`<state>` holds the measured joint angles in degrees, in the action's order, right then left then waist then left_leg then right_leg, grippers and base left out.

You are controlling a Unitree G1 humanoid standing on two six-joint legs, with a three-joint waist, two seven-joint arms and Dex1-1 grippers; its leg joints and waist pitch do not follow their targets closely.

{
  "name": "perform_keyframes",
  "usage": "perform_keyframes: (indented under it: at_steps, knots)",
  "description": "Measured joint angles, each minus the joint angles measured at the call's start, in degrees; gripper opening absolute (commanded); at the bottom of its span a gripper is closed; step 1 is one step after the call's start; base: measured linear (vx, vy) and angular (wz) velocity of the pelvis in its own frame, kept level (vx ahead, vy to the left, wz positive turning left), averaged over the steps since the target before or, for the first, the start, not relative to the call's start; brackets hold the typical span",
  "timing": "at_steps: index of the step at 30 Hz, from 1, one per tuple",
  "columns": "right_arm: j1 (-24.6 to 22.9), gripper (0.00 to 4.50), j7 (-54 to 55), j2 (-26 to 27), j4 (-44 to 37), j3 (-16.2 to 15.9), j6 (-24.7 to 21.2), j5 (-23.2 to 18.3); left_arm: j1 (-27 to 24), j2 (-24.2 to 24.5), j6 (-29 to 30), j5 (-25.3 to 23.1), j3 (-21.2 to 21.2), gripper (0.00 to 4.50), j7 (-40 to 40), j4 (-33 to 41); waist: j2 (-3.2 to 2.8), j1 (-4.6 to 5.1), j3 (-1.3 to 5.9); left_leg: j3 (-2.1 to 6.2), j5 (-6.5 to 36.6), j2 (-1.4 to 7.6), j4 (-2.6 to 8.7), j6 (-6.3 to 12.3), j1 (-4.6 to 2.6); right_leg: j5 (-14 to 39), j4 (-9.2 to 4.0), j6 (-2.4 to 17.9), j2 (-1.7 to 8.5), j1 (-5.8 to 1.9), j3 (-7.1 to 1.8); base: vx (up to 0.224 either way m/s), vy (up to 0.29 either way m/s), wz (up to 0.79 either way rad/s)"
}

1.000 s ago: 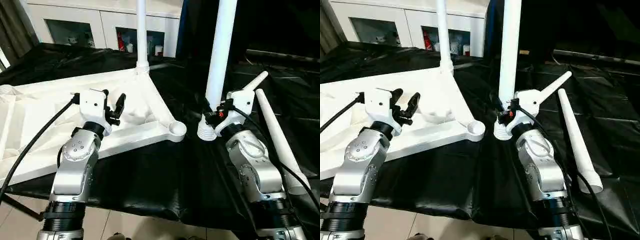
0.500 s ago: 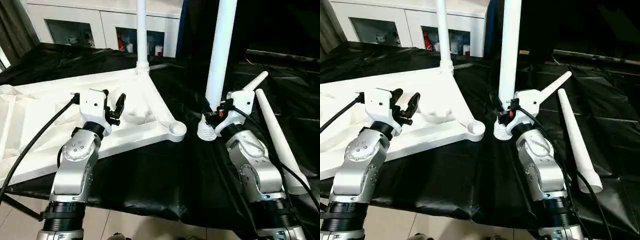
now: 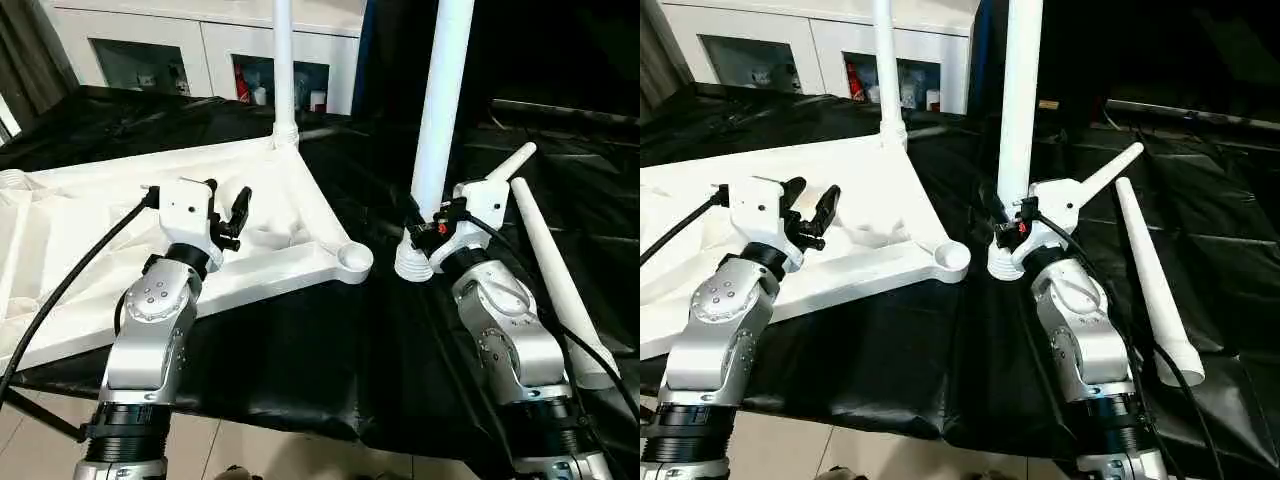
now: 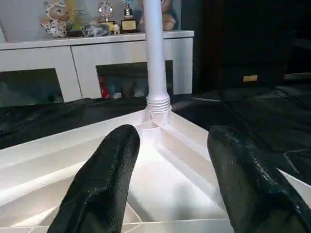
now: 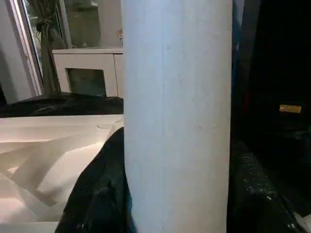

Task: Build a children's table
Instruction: Pick table leg

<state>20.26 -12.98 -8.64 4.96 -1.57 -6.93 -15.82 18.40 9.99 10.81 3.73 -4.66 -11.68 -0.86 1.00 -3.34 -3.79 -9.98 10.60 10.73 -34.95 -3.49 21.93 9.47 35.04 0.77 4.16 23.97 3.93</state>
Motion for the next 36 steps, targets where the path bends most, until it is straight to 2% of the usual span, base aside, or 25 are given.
perform_keyframes:
  at_steps: [36]
  knots:
    - [0.0,1.84,0.0,0.0,0.0,0.0,0.0,0.0,0.0,0.0,0.0,0.0,0.0,2.70,0.0,0.0,0.00,-0.01,0.00,0.00,0.0,0.00,-0.01,0.00,0.00,0.0,0.01,0.0,0.00,0.00,0.00,0.000,0.000,0.00]
